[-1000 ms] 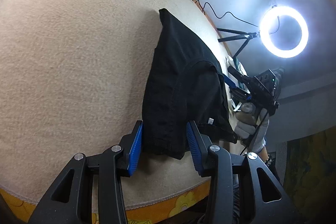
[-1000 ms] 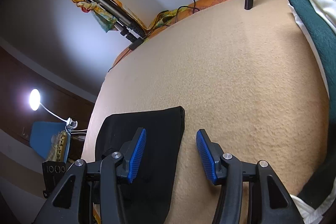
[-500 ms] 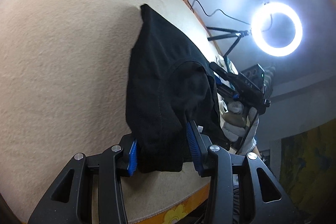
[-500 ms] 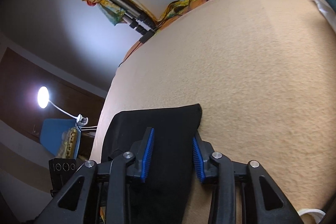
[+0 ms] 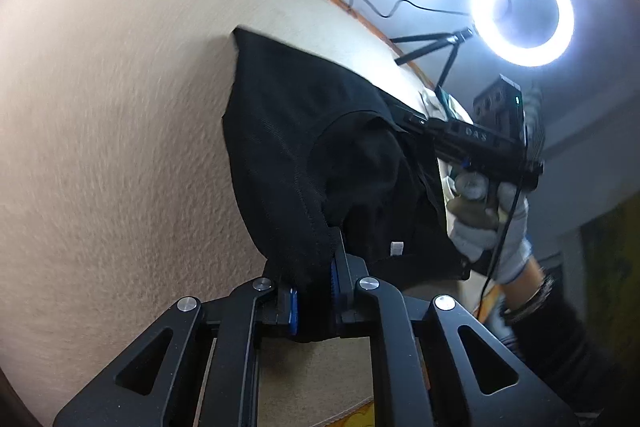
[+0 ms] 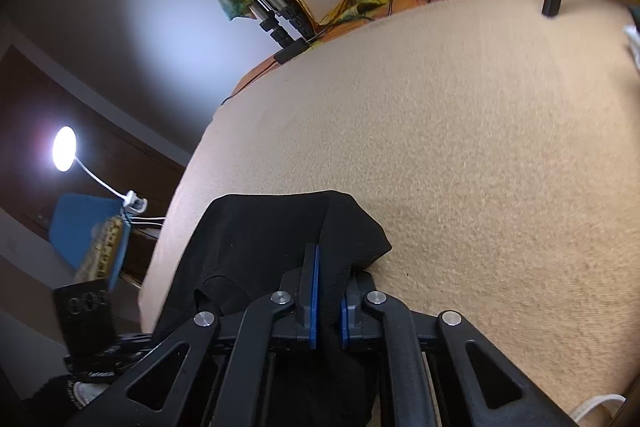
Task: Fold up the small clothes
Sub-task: 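Lift the bundle with both grippers and carry it onto the green-and-white cloth pile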
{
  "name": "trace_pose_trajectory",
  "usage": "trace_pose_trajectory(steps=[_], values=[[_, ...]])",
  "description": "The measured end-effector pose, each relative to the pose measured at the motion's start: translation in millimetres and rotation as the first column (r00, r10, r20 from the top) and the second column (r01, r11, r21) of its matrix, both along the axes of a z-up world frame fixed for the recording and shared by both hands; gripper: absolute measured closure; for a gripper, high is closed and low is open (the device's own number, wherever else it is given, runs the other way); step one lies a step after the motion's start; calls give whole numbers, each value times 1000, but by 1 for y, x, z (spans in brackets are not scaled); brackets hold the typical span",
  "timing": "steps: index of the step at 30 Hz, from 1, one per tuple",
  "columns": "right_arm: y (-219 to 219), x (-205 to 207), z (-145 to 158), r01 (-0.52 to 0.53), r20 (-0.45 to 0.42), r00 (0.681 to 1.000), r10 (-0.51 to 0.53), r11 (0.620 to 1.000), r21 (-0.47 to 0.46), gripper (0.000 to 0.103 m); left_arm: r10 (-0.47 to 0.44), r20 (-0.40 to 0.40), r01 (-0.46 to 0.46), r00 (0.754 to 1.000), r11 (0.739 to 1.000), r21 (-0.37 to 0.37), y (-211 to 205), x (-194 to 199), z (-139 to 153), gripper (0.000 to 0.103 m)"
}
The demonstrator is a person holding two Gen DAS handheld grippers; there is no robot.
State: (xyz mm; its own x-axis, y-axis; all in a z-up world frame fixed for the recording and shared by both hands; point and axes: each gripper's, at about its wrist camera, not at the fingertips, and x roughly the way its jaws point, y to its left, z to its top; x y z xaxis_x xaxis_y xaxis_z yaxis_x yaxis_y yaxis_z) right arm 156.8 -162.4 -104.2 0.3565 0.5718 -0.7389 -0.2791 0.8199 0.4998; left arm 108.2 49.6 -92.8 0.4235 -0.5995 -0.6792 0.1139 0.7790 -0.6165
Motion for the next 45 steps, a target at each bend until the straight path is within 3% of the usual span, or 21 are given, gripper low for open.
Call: trace_pose_trajectory(steps=[7,20,36,45], values=[[13,-13,24,-8,85,996,15,996,-83,99,-44,112,36,993,996,76,-9,-13,25,94],[2,-41,71,12,173,985,3,996,-84,101,-86,168,79,982,996,50,-35,-14,45,94],[-92,-83,136,141,271,957,-107,984,-110,101,-217,264,226,940,974,-4,-122,13,82,94],[-167,-94,164,237,316,930,-187,963,-130,101,-302,323,315,897,949,12,-196,41,95,94]])
